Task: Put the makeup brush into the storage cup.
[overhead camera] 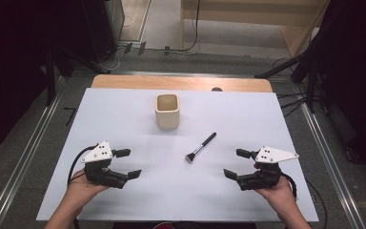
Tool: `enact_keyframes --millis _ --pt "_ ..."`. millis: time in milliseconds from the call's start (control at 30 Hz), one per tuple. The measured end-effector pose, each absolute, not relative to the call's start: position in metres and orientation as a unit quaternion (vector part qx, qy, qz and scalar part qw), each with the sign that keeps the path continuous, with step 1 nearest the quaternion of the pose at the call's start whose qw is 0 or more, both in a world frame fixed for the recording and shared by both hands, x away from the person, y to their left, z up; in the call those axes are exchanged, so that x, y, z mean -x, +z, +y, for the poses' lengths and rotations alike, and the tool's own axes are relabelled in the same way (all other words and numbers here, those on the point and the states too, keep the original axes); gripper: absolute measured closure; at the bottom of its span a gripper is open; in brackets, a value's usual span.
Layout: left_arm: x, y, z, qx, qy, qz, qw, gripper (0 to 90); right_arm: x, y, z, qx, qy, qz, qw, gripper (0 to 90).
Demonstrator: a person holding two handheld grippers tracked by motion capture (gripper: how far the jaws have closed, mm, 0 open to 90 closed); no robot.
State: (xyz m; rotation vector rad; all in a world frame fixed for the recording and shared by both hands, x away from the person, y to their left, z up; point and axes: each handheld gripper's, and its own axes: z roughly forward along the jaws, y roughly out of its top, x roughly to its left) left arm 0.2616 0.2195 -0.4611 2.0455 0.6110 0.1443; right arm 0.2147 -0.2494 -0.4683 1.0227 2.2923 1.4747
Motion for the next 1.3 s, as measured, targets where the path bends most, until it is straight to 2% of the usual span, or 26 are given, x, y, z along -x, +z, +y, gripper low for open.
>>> enact_keyframes --millis 600,800,1000,1100,1300 --pt "-0.266 -0.460 0.214 -0.824 0.070 0.255 0.501 14.7 -0.215 -0.469 -0.248 -0.348 0.505 0.782 0.114 14.0" --pt "-0.268 -0.460 0.209 -0.832 0.059 0.262 0.486 14.8 -0.215 -0.469 -0.248 -0.348 0.504 0.782 0.115 14.0" --pt "-0.270 -0.456 0.207 -0.828 0.070 0.272 0.485 14.8 -0.215 -0.470 -0.248 -0.350 0.502 0.783 0.113 14.0" --pt "-0.270 -0.453 0.207 -0.829 0.104 0.279 0.474 16.5 -0.214 -0.469 -0.248 -0.348 0.504 0.782 0.115 14.0" --pt "-0.275 -0.454 0.205 -0.826 0.076 0.290 0.478 16.4 -0.215 -0.469 -0.248 -0.349 0.505 0.781 0.114 14.0"
